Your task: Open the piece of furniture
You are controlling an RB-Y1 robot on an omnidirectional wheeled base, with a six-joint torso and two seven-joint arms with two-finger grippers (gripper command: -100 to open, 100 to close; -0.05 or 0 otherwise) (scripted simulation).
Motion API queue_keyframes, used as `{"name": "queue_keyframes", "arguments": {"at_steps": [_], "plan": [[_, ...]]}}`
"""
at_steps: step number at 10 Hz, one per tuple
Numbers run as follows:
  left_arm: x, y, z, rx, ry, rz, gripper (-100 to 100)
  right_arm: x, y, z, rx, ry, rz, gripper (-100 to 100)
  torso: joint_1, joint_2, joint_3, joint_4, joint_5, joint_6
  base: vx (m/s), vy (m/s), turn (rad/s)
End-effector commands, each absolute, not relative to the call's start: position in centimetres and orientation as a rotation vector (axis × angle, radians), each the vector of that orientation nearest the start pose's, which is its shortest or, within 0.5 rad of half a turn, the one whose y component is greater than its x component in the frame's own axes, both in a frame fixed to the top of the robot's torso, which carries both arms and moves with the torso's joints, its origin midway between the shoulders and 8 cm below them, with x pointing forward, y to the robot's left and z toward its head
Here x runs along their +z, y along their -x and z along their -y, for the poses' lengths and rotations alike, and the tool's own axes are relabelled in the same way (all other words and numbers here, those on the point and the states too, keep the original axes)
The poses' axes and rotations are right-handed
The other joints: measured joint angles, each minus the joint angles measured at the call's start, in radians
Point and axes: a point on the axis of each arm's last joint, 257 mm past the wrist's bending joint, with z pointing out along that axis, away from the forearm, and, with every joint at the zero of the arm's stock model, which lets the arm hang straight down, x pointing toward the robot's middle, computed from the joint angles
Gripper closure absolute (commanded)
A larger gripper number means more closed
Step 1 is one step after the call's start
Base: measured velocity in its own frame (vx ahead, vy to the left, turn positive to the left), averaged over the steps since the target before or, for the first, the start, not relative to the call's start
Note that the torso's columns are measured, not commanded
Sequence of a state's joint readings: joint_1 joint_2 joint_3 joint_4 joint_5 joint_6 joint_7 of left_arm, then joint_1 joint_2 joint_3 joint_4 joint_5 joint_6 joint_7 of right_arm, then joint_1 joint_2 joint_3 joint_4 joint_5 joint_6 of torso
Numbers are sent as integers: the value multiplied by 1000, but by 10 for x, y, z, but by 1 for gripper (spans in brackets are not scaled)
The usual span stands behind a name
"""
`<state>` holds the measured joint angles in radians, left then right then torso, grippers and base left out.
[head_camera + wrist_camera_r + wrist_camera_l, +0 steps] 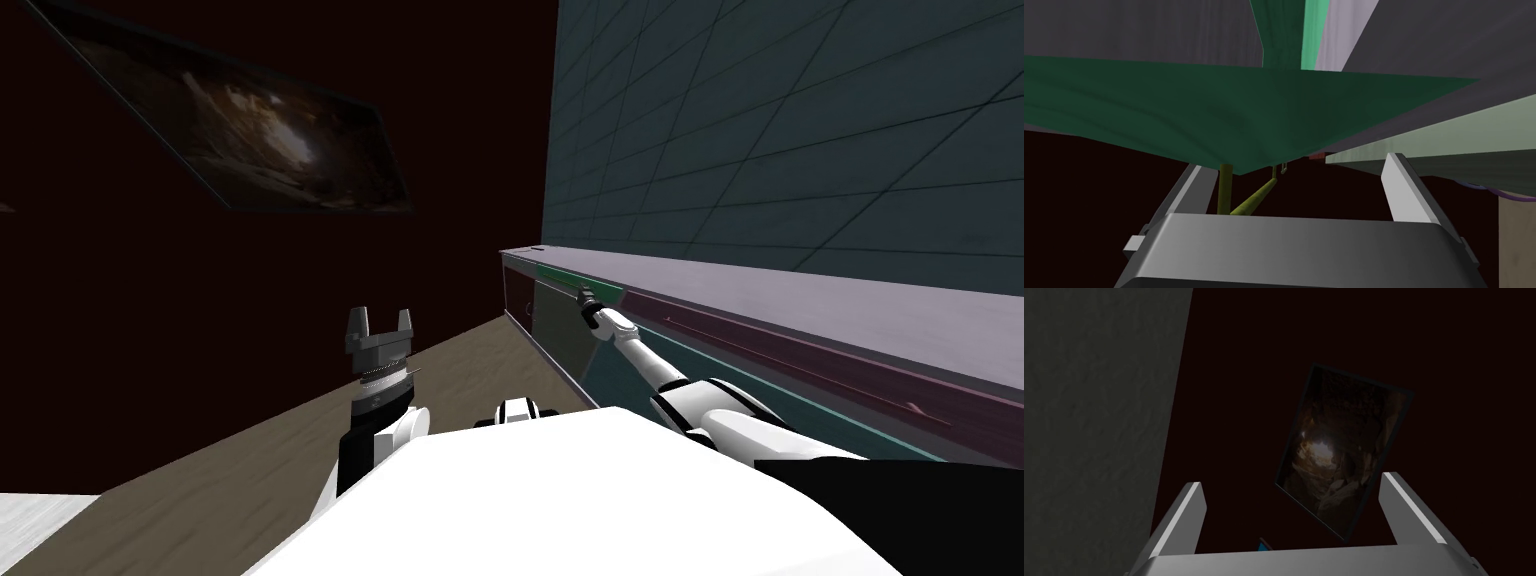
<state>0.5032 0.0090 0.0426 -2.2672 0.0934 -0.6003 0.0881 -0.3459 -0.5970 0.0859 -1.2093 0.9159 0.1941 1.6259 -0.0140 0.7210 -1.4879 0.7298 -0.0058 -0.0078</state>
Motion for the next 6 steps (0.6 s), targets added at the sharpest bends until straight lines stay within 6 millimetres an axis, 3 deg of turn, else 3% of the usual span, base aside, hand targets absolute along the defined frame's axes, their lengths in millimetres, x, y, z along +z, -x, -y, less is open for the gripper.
{"name": "queue_keyframes", "arguments": {"at_steps": [1, 3, 4, 5, 6], "plan": [[37, -324, -302, -1415, 662, -474, 0, -170, -631, 445, -1395, 1114, -1436, -100, 1, -2, 0, -1, -1, -1, -89, -120, 141], [37, -323, -302, -1415, 662, -474, 0, -170, -629, 452, -1415, 1098, -1457, -100, 6, -6, -2, -2, 1, 12, 2, -1, -20], [37, -323, -302, -1415, 662, -474, 0, -168, -642, 435, -1410, 1103, -1453, -100, 5, -5, -2, -2, 0, 12, -149, -131, 233], [37, -324, -302, -1415, 662, -474, 0, -169, -644, 434, -1427, 1107, -1462, -100, -1, 1, 0, -2, -1, 1, -180, -199, 298], [37, -324, -302, -1415, 662, -474, 0, -169, -641, 441, -1448, 1091, -1482, -100, 1, 0, 1, -1, -1, 2, -72, -105, 146]]}}
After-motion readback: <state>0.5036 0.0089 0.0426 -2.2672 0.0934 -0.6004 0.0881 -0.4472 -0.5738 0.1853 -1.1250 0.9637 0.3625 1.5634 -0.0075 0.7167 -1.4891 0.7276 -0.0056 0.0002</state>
